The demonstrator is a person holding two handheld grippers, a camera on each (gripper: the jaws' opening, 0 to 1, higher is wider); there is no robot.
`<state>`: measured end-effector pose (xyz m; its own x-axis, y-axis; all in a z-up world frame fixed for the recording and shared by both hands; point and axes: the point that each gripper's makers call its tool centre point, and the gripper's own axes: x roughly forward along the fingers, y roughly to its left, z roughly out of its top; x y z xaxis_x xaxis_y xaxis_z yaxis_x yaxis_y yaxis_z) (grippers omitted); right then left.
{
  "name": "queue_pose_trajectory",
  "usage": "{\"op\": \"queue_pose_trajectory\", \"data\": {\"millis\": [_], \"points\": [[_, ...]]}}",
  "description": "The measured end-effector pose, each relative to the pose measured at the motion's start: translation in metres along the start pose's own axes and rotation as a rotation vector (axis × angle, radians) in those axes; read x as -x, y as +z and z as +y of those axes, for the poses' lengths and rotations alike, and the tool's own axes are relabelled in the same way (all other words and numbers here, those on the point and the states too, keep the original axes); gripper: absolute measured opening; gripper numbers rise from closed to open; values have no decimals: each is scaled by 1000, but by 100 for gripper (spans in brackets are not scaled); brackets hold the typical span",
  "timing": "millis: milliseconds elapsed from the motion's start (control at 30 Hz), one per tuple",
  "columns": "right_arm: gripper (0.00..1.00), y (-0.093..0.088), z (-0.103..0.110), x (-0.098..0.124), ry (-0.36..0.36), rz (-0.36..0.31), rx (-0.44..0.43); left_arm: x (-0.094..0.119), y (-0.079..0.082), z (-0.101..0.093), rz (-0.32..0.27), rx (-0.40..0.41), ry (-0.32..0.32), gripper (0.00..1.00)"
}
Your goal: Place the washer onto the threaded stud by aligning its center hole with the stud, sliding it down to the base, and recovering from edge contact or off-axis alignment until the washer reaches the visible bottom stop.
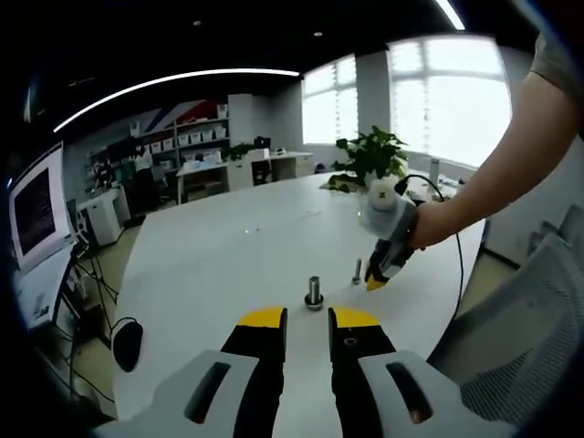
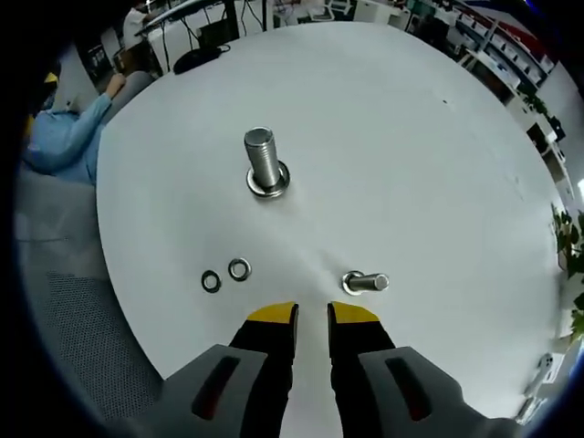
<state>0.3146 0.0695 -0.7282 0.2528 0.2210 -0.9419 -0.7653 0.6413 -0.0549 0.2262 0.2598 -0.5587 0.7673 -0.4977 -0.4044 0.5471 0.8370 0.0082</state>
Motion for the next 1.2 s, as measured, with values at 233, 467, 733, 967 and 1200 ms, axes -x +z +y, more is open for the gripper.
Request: {"op": "queue_pose_trajectory", "data": {"millis": [233, 467, 733, 967, 1200], "points": [[16, 9, 22, -7, 34, -15, 0, 0, -1, -2, 3, -5, -7, 16], [16, 13, 41, -12, 71, -23, 48, 0, -1, -2, 2, 2, -8, 16], [18, 15, 48, -14, 85, -33, 63, 0, -2, -3, 8, 8, -14, 16], [19, 17, 50, -16, 86, -43, 95, -1, -3, -4, 14, 4, -20, 16], [19, 12, 52, -18, 91, -21, 126, -1, -4, -3, 14, 7, -17, 16]]}}
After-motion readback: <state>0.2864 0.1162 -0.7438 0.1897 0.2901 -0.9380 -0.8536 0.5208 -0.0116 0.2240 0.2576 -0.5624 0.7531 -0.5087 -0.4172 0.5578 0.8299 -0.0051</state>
